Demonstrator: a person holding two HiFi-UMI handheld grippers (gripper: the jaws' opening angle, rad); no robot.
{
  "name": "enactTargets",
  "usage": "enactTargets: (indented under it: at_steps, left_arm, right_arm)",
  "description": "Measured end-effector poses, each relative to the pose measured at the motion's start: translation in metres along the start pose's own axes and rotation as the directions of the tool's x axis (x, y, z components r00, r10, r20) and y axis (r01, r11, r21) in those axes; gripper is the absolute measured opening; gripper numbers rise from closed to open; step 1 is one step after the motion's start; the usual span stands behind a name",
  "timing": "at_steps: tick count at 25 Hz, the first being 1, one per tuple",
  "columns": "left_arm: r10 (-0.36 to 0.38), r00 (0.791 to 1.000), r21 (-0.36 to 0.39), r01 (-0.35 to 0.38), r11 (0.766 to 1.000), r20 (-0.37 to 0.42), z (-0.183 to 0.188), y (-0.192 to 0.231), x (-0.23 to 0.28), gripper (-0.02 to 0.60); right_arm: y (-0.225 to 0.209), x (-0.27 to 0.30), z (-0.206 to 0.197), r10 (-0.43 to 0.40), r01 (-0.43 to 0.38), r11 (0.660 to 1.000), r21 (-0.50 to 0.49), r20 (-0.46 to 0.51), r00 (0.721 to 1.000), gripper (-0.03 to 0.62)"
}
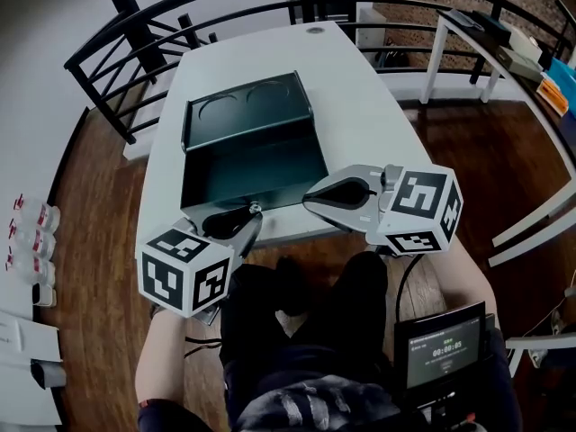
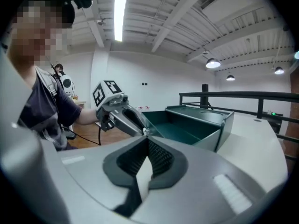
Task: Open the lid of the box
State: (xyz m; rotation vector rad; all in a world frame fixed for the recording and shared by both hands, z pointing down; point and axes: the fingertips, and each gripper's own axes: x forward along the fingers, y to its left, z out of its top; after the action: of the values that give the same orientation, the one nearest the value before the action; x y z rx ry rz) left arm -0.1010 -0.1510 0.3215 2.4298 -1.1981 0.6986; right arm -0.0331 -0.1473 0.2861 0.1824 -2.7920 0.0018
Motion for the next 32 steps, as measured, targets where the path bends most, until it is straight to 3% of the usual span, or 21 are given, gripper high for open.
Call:
enactTargets:
  at_steps: [14,20,22,25,32]
  left_arm:
    - [0.018,0.998,0.055,-0.021,0.998,0.063,0.001,-0.005,-0.004,0.092]
    - [0.007,0.990,0.092,-0.020,0.996,0.142,0.017,-0.015,-0.030,0.084]
    - [-0.013,0.986,0.106,-0.005,0.994,0.166,0.025,-0.019,-0.038,0.083]
    - [-0.054,0.983,0.115,0.034,0.993,0.173,0.033,-0.021,-0.044,0.020]
    - [-0.112,0.984,0.114,0.097,0.989,0.140,0.030,-0.016,-0.043,0.016]
  right_arm:
    - [0.003,-0.007,0.009,-0.001,0.001,1.000,-0.020,-0.015,1.000,0.003]
    - [0.003,-0.007,0.009,0.003,-0.004,1.000,-0.017,-0.015,1.000,0.003]
    - [0.005,-0.007,0.011,0.006,-0.007,1.000,-0.021,-0.011,1.000,0.003]
    - [0.006,-0.007,0.016,0.013,-0.013,1.000,-0.027,-0.007,1.000,0.003]
    - [0.009,-0.002,0.018,0.020,-0.021,0.999,-0.026,-0.020,1.000,0.003]
